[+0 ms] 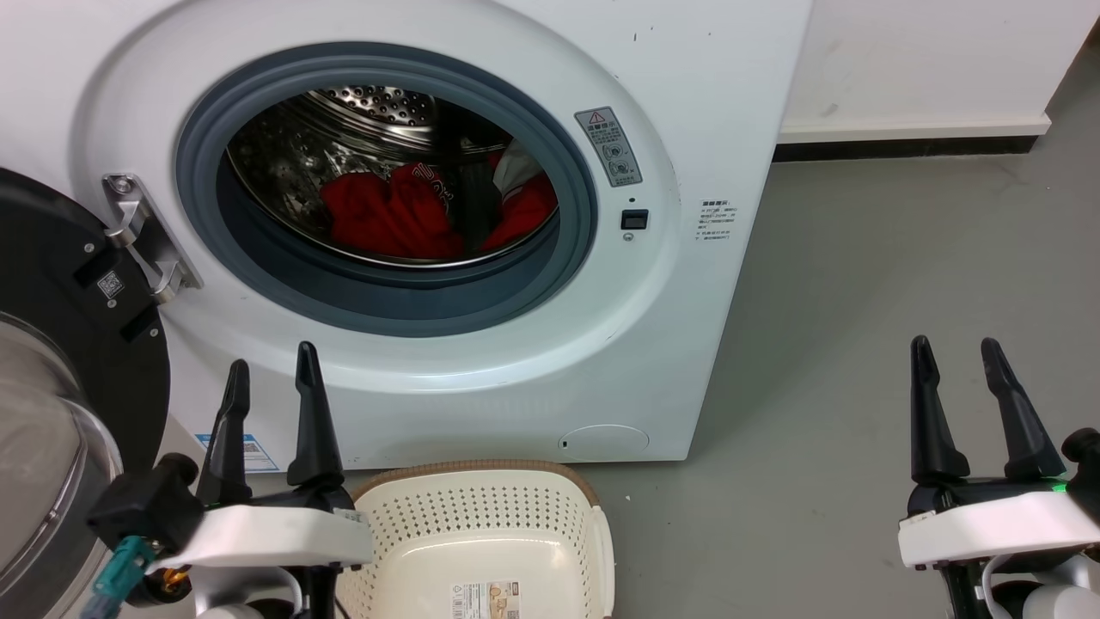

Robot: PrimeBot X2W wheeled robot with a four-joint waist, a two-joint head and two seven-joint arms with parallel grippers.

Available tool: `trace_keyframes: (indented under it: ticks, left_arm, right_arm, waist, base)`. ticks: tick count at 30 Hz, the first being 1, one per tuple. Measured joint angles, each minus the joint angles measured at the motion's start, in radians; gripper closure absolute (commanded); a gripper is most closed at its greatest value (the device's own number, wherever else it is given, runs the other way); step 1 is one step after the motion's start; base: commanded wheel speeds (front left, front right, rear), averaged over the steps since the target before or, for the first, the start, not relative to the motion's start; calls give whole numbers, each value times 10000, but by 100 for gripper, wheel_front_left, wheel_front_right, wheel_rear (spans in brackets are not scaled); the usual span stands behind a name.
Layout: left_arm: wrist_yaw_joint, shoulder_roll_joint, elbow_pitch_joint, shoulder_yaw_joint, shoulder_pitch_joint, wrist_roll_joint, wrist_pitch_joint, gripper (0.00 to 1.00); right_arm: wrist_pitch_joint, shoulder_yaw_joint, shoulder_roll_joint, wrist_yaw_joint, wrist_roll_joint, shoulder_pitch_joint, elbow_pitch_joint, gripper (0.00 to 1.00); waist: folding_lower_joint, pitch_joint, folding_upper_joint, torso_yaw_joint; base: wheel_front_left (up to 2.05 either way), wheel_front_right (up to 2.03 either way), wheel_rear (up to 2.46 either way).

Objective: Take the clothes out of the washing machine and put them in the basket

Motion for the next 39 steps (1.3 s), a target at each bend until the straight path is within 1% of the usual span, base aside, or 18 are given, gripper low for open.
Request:
trace_keyframes:
  ticks: [4, 7, 13, 16, 21, 26, 31, 33, 35, 39]
  left_arm:
    - [571, 341, 104, -502, 139, 412, -98, 0]
    - [798, 602, 334, -934, 165, 692, -167, 0]
    - [1478, 1057, 481, -1664, 164, 1302, -311, 0]
    - [1703, 1235, 627, -1956, 165, 1440, -374, 0]
    - [1620, 1292, 915, -2094, 175, 1476, -495, 0]
    - [1484, 1287, 1022, -2104, 183, 1850, -614, 0]
    - [1335, 1187, 1020, -1985, 367, 2134, -708, 0]
    - [1248, 1152, 1014, -1923, 376, 2332, -723, 0]
    - [1164, 1258, 1032, -2033, 377, 2782, -798, 0]
    - [1248, 1110, 972, -2002, 383, 2949, -853, 0]
  right_arm:
    - [-104, -105, -4, 0, -608, 30, 84, 0]
    - [-176, -98, -6, 0, -945, 85, 232, 0]
    - [-339, -44, -8, 0, -1685, 130, 247, 0]
    - [-403, -21, -10, 0, -2034, 204, 274, 0]
    - [-520, 27, -10, 0, -2531, 240, 462, 0]
    - [-619, 6, -13, 2, -3018, 240, 431, 0]
    - [-721, -12, -13, 2, -3181, 241, 374, 0]
    - [-754, 6, -15, 2, -3260, 244, 332, 0]
    - [-792, -13, -15, 2, -3381, 247, 303, 0]
    - [-874, -19, -17, 2, -3599, 288, 282, 0]
  waist:
    - [0, 0, 0, -14]
    - [0, -4, 0, -18]
    - [0, -4, 0, -33]
    - [0, -7, 0, -53]
    - [0, -6, 0, -88]
    - [0, 7, 0, -117]
    - [0, 11, 0, -148]
    - [0, 16, 0, -152]
    - [0, 21, 0, -152]
    - [0, 28, 0, -134]
  base:
    - [0, 0, 0]
    - [0, 0, 0]
    - [0, 0, 0]
    - [0, 0, 0]
    - [0, 0, 0]
    - [0, 0, 0]
    - [0, 0, 0]
    - [0, 0, 0]
    - [0, 0, 0]
    - [0, 0, 0]
